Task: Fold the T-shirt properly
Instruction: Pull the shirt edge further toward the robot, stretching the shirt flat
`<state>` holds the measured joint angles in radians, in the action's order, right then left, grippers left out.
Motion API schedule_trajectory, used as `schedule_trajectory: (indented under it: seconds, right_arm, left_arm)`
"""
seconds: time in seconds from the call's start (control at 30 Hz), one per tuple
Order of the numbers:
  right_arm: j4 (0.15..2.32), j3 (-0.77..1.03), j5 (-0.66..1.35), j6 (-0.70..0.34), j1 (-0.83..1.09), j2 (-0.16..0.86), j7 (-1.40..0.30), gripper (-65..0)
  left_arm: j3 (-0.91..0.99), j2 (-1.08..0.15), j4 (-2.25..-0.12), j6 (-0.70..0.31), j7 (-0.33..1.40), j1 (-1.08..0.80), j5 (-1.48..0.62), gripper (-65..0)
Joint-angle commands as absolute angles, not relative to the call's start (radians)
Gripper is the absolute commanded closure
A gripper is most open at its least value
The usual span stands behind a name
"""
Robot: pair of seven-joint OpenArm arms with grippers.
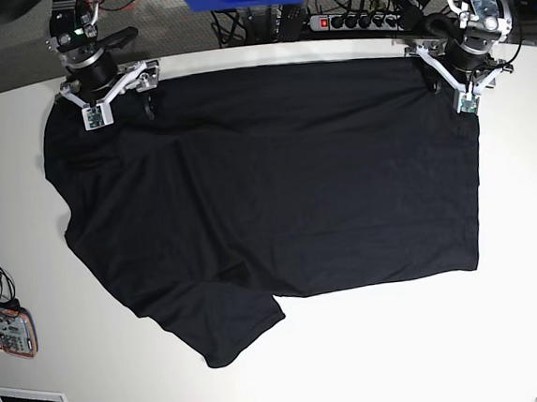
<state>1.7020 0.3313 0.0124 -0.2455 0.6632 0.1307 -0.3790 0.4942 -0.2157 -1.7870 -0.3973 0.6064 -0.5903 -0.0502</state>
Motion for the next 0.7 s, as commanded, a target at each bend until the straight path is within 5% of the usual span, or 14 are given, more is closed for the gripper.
schedule_trajectory:
  seconds: [0.0,0.67]
  right_arm:
    - [1.685,0.332,-0.065,-0.242,0.697,0.136,-0.55,-62.1]
    - [1.724,0.332,-0.065,-0.242,0.73,0.136,-0.556,-62.1]
  left_arm:
    - [0.506,-0.223,-1.764,-0.378,0.736,-0.615,0.051,-28.5]
    - [0.509,-0.222,-1.773,-0.375,0.736,-0.667,0.042,-28.5]
